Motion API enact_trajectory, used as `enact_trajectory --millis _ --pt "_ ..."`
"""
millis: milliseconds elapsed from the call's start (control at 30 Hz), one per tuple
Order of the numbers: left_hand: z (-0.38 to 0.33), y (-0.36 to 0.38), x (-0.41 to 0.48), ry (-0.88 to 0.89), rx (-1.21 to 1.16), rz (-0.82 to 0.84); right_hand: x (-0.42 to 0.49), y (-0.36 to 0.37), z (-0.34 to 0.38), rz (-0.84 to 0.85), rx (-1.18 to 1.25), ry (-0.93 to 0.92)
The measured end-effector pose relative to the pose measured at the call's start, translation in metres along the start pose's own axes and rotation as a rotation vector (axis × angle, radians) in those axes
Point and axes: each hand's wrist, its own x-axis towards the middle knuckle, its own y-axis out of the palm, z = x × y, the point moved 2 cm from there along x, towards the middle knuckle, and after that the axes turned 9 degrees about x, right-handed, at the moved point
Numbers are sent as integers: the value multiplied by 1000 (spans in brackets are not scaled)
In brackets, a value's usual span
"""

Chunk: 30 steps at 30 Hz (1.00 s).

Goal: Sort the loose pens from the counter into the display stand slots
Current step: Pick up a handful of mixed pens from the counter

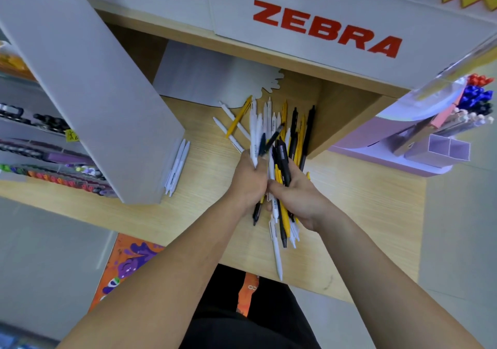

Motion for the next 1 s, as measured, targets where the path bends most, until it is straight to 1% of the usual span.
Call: enact_trajectory --millis 100,200,267,400,533,633,733,800,867,933,1000 --pt "10 -7 8 -45 88 -22 -4 -1 -4 -95 -58 -34" --pt "20 -12 13 -34 203 15 -9 -3 -5 -142 -114 -55" --pt "24 -12 10 -22 270 54 -7 -2 -7 -186 -103 -47" --pt "35 -13 4 -22 292 102 -1 2 -11 -280 -72 -34" --pt "39 -14 -1 -83 320 179 3 13 -12 -223 -77 27" --pt "31 -16 2 -193 201 245 0 17 -6 -193 -101 62" --pt "25 -15 11 -305 50 195 -1 17 -1 -160 -125 71" --pt "24 -11 13 -297 82 135 -1 18 0 -111 -122 63" --pt "29 -5 15 -239 134 84 0 17 -2 -72 -125 73" --pt "31 -3 15 -187 99 74 -2 14 -4 -48 -155 66" --pt "34 -3 15 -171 33 99 -3 10 -3 -39 -167 45"
